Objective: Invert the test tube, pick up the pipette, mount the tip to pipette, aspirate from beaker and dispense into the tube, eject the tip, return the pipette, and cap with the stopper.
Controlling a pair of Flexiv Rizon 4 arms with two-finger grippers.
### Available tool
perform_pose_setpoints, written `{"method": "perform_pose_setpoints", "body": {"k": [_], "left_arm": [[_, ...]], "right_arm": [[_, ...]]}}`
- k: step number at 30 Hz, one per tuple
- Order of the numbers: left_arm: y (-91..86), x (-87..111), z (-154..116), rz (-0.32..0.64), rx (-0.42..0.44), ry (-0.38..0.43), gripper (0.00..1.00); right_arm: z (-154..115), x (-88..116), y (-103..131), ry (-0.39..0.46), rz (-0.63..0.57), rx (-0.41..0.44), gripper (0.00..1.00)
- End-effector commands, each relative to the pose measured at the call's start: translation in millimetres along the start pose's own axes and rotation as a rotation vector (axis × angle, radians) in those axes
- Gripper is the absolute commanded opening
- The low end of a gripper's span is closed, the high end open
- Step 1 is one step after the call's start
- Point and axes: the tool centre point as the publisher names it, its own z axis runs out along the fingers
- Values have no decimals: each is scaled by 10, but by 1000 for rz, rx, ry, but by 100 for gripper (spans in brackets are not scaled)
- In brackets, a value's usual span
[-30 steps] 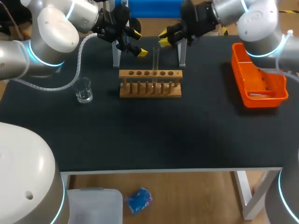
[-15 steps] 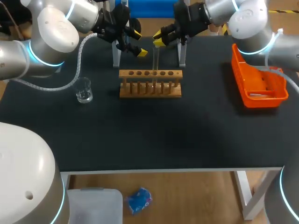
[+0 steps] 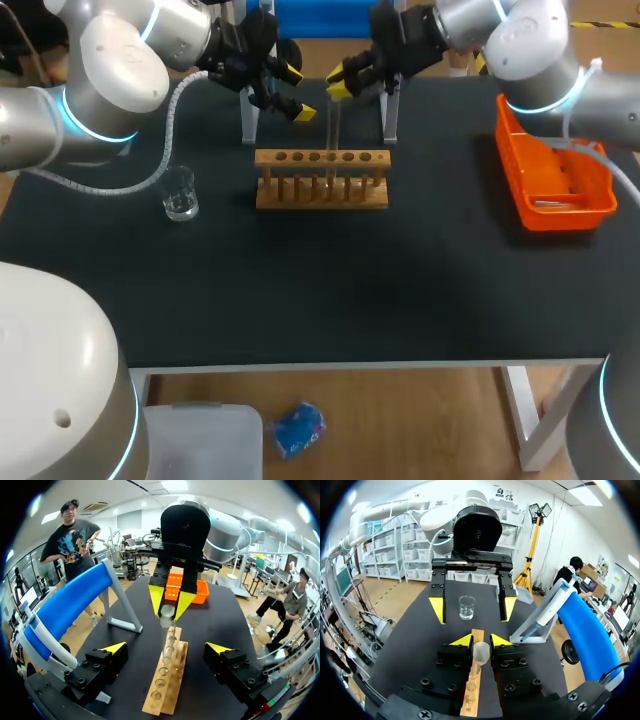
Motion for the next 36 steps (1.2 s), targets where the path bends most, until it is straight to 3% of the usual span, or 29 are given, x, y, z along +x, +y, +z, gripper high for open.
{"method": "perform_pose_setpoints", "body": {"k": [1,36], "left_arm": [[-9,-9,-11,-1,-5,4,100],[-9,-9,-11,-1,-5,4,100]], "right_arm": [[-24,-2,32,4,-6,1,0],[86,93,11,32,5,-10,0]]}}
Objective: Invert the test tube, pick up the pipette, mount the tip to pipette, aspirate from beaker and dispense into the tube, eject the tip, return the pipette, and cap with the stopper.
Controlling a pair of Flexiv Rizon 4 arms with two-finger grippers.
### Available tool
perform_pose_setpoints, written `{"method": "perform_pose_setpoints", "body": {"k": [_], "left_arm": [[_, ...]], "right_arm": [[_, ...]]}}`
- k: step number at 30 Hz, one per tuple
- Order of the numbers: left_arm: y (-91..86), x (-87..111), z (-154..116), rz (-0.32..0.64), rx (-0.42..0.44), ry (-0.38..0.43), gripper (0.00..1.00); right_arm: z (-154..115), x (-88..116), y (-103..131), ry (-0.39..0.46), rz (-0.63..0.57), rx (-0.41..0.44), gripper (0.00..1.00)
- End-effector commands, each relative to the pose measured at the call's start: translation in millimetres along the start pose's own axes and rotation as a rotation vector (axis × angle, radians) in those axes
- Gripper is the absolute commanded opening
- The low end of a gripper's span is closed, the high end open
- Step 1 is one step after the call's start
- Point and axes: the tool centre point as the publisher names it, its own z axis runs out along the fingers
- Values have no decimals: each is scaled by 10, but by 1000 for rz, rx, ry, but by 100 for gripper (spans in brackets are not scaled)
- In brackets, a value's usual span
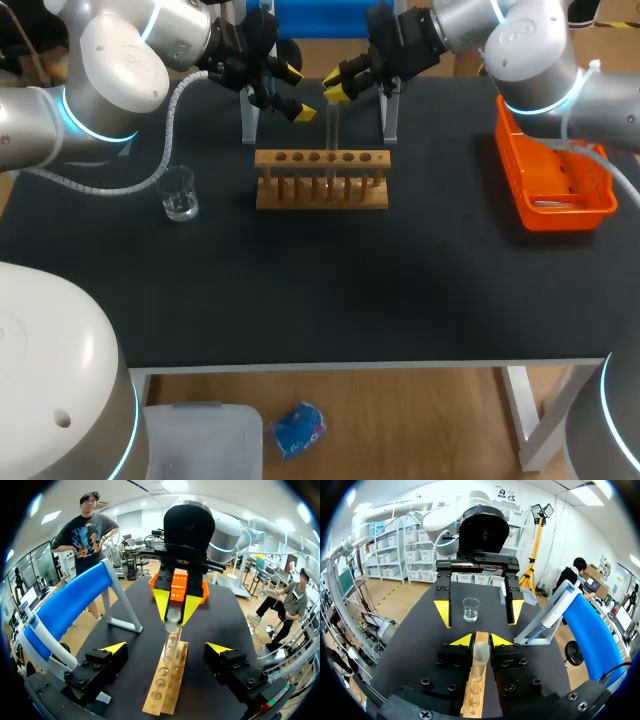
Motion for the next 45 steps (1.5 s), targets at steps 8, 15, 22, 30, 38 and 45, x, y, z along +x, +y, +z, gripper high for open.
{"method": "perform_pose_setpoints", "body": {"k": [8,15,22,30,38,45], "left_arm": [[-9,-9,-11,-1,-5,4,100],[-9,-9,-11,-1,-5,4,100],[-9,-9,-11,-1,-5,4,100],[-9,-9,-11,-1,-5,4,100],[-9,-9,-11,-1,-5,4,100],[-9,-9,-11,-1,-5,4,100]], "right_arm": [[4,-23,23,-1,-11,2,0],[34,3,-13,3,-5,-3,0],[59,21,-47,3,-1,-7,0],[53,23,-67,2,2,-4,0],[84,23,-124,6,12,3,0],[113,29,-187,12,24,10,0]]}}
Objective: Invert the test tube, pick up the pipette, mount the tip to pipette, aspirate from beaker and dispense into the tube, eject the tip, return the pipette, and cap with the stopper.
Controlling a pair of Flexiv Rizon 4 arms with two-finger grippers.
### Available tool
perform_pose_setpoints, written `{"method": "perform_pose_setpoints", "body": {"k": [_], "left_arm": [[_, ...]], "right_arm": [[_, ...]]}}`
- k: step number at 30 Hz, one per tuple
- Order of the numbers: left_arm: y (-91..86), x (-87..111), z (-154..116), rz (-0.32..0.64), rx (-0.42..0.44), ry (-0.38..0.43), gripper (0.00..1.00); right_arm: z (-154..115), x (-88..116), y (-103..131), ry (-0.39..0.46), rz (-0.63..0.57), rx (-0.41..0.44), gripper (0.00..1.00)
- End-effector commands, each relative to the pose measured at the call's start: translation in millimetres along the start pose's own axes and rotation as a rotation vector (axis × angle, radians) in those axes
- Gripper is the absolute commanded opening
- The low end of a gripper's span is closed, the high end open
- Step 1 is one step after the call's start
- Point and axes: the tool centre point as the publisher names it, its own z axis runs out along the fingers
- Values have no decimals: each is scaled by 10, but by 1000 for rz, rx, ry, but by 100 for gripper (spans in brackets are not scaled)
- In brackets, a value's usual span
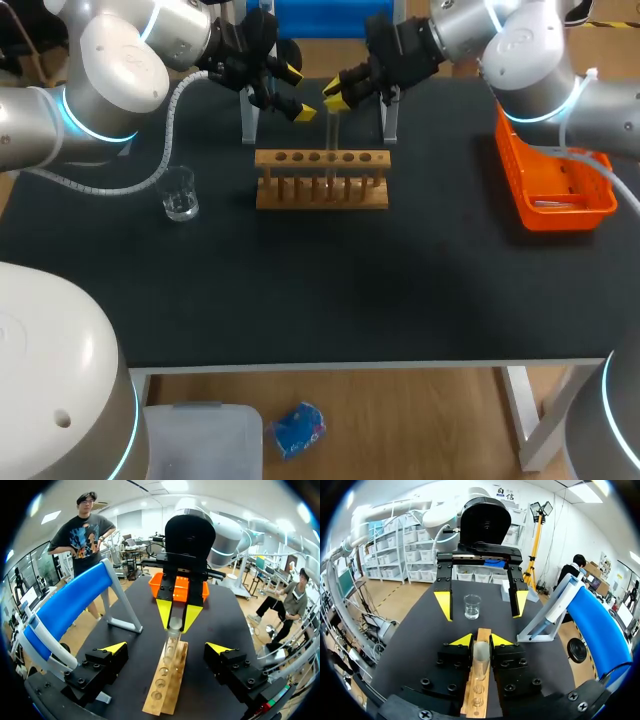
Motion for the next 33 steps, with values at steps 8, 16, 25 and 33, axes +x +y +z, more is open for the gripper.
{"method": "perform_pose_setpoints", "body": {"k": [8,16,25,33], "left_arm": [[-9,-9,-11,-1,-5,4,100],[-9,-9,-11,-1,-5,4,100],[-9,-9,-11,-1,-5,4,100],[-9,-9,-11,-1,-5,4,100]], "right_arm": [[87,23,-147,8,16,15,0],[122,52,-210,5,29,30,0],[67,44,-142,-1,26,9,48],[15,53,-85,-6,24,-14,100]]}}
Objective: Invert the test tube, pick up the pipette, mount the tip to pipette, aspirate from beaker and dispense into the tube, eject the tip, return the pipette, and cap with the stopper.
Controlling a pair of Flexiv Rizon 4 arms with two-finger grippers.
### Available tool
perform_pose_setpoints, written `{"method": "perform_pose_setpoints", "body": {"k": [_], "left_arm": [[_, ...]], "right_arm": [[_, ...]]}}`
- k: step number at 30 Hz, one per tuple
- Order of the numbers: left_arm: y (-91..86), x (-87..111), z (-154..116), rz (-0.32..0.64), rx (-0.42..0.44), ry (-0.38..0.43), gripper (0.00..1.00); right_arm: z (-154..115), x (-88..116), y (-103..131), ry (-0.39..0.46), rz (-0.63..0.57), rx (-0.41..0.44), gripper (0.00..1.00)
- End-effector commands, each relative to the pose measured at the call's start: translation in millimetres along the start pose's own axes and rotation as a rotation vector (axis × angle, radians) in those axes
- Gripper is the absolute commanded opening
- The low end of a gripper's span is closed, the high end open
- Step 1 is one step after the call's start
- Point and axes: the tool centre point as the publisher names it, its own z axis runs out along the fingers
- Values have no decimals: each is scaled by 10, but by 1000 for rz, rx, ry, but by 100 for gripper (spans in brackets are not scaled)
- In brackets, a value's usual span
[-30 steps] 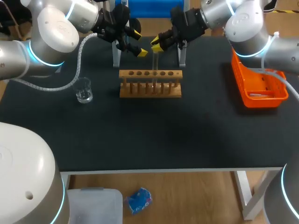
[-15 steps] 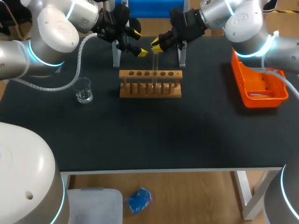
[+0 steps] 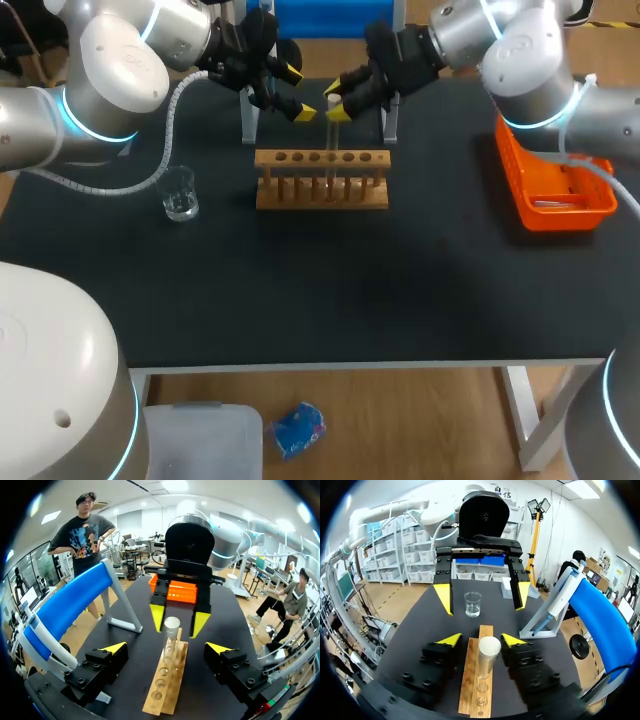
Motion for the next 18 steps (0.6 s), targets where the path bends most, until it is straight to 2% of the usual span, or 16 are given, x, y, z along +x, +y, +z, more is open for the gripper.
{"method": "perform_pose_setpoints", "body": {"k": [1,6,15,16,18], "left_arm": [[-9,-9,-11,-1,-5,4,100],[-9,-9,-11,-1,-5,4,100],[-9,-9,-11,-1,-5,4,100],[-9,-9,-11,-1,-5,4,100],[-9,-9,-11,-1,-5,4,100]], "right_arm": [[-24,32,1,-4,-3,-9,100],[-49,47,24,-8,-6,-32,100],[-143,55,155,-9,-23,-158,100],[-154,56,175,-9,-29,-178,93],[-170,62,212,-9,-38,-207,65]]}}
